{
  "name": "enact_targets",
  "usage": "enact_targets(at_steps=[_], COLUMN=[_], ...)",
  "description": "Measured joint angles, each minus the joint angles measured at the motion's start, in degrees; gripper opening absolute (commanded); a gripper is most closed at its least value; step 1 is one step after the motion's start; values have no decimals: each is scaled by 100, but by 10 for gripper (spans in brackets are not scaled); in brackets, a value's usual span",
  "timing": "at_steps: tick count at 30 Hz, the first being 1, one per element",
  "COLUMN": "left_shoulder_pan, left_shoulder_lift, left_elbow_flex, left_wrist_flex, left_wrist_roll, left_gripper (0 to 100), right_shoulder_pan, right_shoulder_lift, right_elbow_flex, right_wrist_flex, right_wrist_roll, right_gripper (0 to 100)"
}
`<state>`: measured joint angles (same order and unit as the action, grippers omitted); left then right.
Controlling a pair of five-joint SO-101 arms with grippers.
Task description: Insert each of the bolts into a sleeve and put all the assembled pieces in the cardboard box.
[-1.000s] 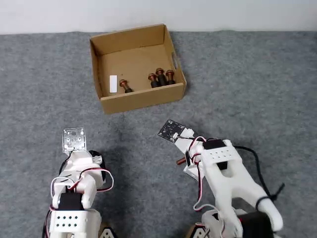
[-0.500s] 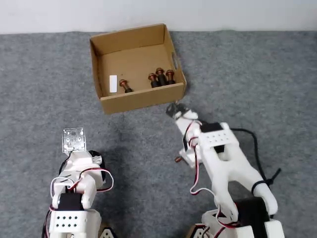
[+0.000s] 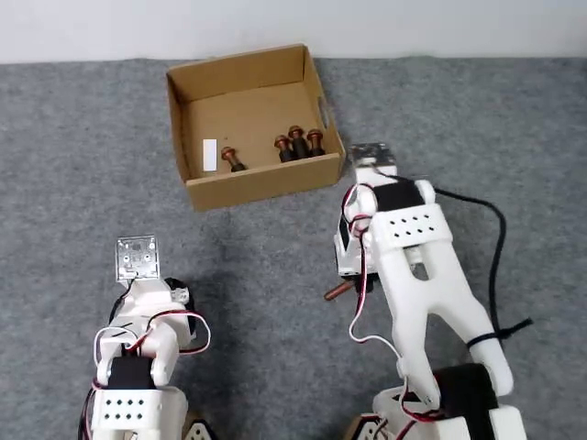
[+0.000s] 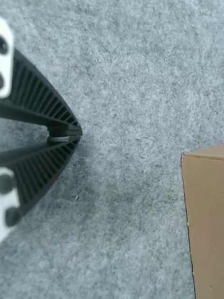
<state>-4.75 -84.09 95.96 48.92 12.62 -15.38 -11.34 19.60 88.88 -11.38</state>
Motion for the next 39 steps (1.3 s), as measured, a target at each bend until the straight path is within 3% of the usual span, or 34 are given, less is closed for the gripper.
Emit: enact_targets(at_steps=[6, 13, 25, 32, 39], left_shoulder_pan=[0, 0, 62, 853, 2145], left_shoulder_lift=[0, 0, 0, 26, 193], left_elbow_flex=[0, 0, 0, -695, -1881], left_wrist_flex=[-26, -70, -70, 545, 1538], left_wrist_roll=[0, 0, 0, -18, -18], left_gripper=[6, 6, 7, 6, 6], right_shoulder_pan=[9, 62, 2004, 3138, 3499], right_shoulder_lift=[-26, -1451, -4695, -6558, -8158], right_elbow_flex=[-633, -615, 2154, 3525, 4141], right_wrist_flex=[1143, 1143, 484, 316, 176], right_wrist_roll=[-1073, -1231, -1257, -1257, -1257], right_gripper=[8, 8, 8, 8, 8])
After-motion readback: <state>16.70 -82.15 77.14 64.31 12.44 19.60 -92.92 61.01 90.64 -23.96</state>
